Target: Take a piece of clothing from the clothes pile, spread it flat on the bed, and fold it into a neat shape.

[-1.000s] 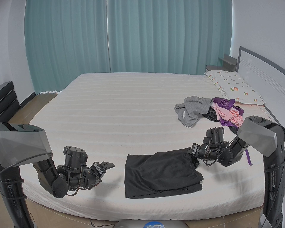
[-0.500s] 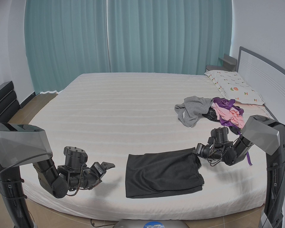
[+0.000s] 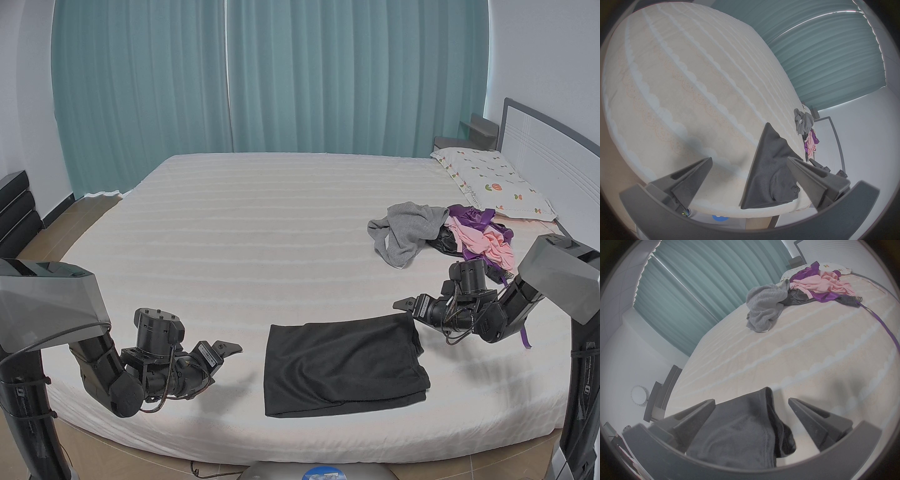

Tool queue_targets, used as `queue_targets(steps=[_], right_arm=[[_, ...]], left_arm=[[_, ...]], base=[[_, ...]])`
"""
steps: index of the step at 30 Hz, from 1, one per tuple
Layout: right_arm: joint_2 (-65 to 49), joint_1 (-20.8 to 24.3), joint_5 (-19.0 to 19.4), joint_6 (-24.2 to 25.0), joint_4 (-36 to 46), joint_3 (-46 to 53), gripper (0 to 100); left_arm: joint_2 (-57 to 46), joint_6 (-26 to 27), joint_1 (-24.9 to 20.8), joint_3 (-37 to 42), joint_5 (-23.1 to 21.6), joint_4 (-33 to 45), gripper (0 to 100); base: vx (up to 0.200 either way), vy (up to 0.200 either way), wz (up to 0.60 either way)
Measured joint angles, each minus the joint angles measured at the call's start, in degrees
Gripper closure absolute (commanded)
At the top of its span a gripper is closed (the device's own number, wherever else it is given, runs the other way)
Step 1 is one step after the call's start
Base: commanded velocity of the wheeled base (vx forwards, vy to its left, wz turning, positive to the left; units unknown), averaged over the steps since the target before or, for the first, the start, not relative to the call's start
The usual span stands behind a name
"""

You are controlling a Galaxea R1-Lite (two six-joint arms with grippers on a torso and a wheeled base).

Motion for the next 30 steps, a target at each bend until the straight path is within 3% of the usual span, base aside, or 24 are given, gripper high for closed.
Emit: queue_targets(steps=[4, 8, 12, 16, 23, 24, 30], right_arm=[[-2.9, -0.5, 4.0, -0.3, 0.1, 3.9, 0], [-6.2, -1.3, 10.0, -1.4, -0.4, 12.5, 0], [-8.4, -1.8, 13.7, -4.0, -2.5, 21.3, 0], [-9.0, -1.9, 15.1, -6.6, -5.8, 26.7, 0], [-7.5, -1.5, 13.7, -6.9, -6.4, 27.3, 0], [-7.3, -1.4, 13.4, -6.8, -6.5, 27.0, 100], [-7.2, -0.7, 11.7, -6.6, -6.1, 27.3, 100]], left_arm=[[0.0, 0.0, 0.0, 0.1, 0.0, 0.0, 0], [0.0, 0.0, 0.0, 0.1, 0.0, 0.0, 0], [0.0, 0.0, 0.0, 0.2, 0.0, 0.0, 0], [0.0, 0.0, 0.0, 0.2, 0.0, 0.0, 0], [0.0, 0.0, 0.0, 0.2, 0.0, 0.0, 0], [0.0, 0.1, 0.0, 0.2, 0.0, 0.0, 0], [0.0, 0.2, -0.1, 0.2, 0.0, 0.0, 0]], base=[[0.000, 0.000, 0.00], [0.000, 0.000, 0.00], [0.000, 0.000, 0.00], [0.000, 0.000, 0.00], [0.000, 0.000, 0.00], [0.000, 0.000, 0.00], [0.000, 0.000, 0.00]])
